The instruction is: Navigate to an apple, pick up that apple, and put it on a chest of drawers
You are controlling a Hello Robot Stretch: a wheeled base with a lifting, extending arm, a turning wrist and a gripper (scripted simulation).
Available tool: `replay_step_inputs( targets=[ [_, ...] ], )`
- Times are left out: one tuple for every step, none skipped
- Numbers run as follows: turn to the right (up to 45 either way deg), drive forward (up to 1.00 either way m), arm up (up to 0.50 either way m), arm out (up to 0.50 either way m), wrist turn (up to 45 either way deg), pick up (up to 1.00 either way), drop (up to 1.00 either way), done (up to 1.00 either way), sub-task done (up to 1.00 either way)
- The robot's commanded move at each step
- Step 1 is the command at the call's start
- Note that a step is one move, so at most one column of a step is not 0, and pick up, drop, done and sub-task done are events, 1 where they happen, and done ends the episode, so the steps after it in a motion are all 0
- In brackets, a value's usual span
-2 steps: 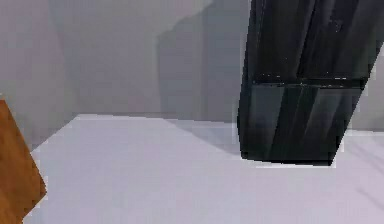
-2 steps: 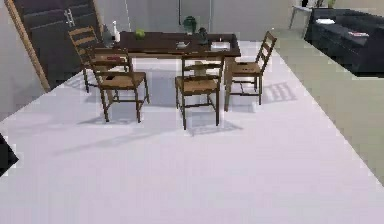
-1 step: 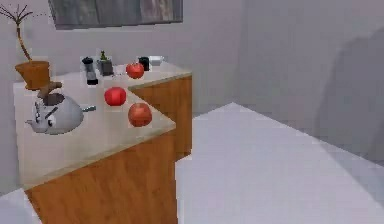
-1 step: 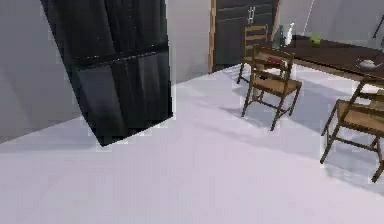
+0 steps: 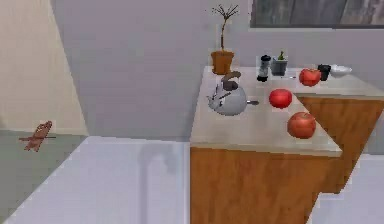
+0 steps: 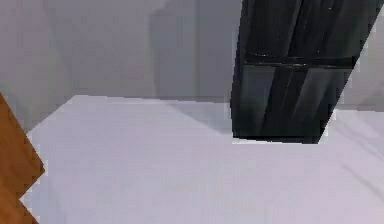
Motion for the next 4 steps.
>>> replay_step_inputs(
  targets=[
    [-45.0, 0.0, 0.0, 0.0, 0.0, 0.0, 0.0, 0.0, 0.0],
    [-12.0, 0.0, 0.0, 0.0, 0.0, 0.0, 0.0, 0.0, 0.0],
    [45.0, 0.0, 0.0, 0.0, 0.0, 0.0, 0.0, 0.0, 0.0],
    [18.0, 0.0, 0.0, 0.0, 0.0, 0.0, 0.0, 0.0, 0.0]
  ],
)
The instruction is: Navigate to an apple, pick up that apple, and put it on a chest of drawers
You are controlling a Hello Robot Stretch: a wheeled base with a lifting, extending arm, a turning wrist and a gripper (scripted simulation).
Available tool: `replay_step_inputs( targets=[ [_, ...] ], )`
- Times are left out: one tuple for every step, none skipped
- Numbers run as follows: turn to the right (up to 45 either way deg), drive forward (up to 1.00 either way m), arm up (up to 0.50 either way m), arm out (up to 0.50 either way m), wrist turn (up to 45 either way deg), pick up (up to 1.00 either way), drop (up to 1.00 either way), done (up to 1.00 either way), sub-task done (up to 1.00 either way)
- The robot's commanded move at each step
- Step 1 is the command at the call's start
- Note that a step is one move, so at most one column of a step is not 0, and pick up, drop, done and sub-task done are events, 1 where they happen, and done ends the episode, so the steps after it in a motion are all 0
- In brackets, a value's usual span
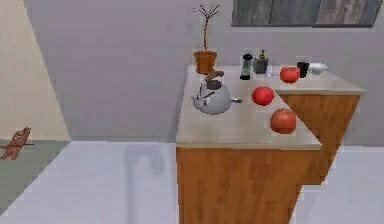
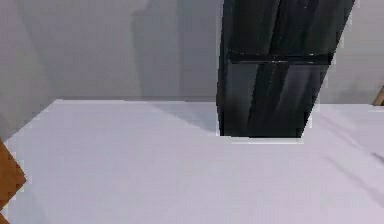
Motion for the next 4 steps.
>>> replay_step_inputs(
  targets=[
    [0.0, 0.35, 0.0, 0.0, 0.0, 0.0, 0.0, 0.0, 0.0],
    [-42.0, 0.0, 0.0, 0.0, 0.0, 0.0, 0.0, 0.0, 0.0],
    [0.0, 0.0, 0.5, 0.0, 0.0, 0.0, 0.0, 0.0, 0.0],
    [0.0, 0.0, 0.38, 0.0, 0.0, 0.0, 0.0, 0.0, 0.0]
  ],
)
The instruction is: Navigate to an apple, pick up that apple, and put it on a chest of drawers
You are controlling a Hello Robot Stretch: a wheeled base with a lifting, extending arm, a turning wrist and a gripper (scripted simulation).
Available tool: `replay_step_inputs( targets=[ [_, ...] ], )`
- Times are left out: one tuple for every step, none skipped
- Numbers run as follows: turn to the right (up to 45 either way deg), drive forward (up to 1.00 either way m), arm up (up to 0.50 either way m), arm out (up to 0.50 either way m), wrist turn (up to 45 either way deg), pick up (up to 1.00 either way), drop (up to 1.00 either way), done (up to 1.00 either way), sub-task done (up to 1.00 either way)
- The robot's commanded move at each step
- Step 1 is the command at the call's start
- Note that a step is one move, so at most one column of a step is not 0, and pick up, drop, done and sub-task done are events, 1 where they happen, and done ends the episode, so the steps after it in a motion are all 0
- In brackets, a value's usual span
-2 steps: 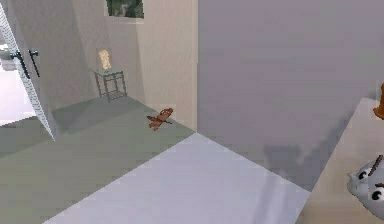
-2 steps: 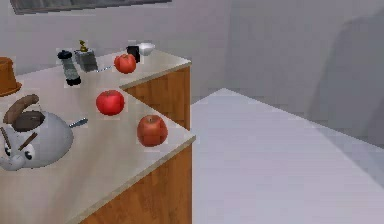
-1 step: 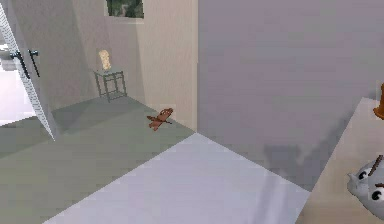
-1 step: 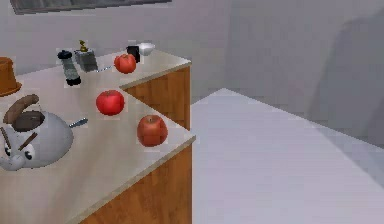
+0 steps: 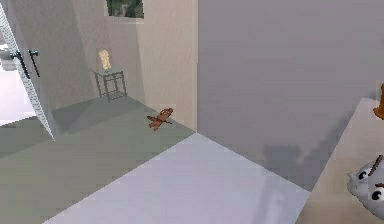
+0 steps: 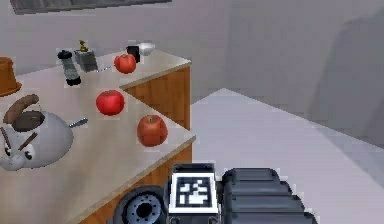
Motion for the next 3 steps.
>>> replay_step_inputs(
  targets=[
    [0.0, 0.0, 0.0, 0.24, 0.0, 0.0, 0.0, 0.0, 0.0],
    [0.0, 0.0, 0.0, 0.0, 45.0, 0.0, 0.0, 0.0, 0.0],
    [0.0, 0.0, 0.0, 0.0, 45.0, 0.0, 0.0, 0.0, 0.0]
  ],
)
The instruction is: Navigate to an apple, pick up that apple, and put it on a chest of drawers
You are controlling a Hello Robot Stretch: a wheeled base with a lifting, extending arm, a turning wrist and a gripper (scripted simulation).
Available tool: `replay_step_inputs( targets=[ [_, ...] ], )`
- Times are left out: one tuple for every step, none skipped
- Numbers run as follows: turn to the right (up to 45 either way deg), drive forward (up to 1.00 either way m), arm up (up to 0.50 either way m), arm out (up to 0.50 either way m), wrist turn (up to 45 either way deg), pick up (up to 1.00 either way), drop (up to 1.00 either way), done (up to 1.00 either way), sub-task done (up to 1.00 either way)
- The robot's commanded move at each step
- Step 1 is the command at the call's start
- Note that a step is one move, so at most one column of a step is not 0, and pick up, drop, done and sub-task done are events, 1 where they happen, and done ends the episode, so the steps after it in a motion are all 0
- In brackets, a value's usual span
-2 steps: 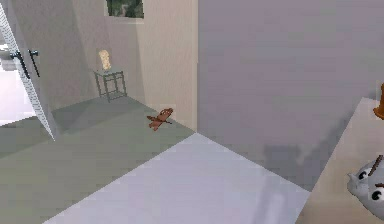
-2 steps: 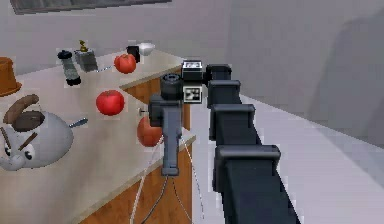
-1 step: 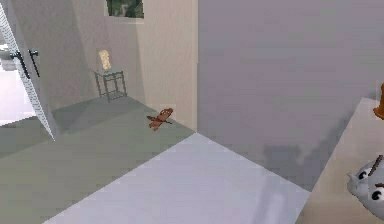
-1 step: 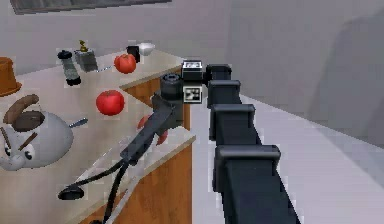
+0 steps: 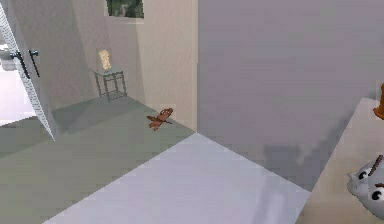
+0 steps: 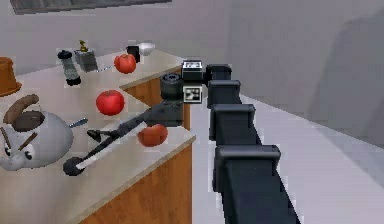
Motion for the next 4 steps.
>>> replay_step_inputs(
  targets=[
    [0.0, 0.0, 0.0, 0.0, 45.0, 0.0, 0.0, 0.0, 0.0],
    [0.0, 0.0, 0.0, 0.0, 15.0, 0.0, 0.0, 0.0, 0.0],
    [0.0, 0.0, -0.1, 0.0, 0.0, 0.0, 0.0, 0.0, 0.0],
    [0.0, 0.0, 0.0, 0.0, 0.0, 1.0, 0.0, 0.0, 0.0]
  ],
)
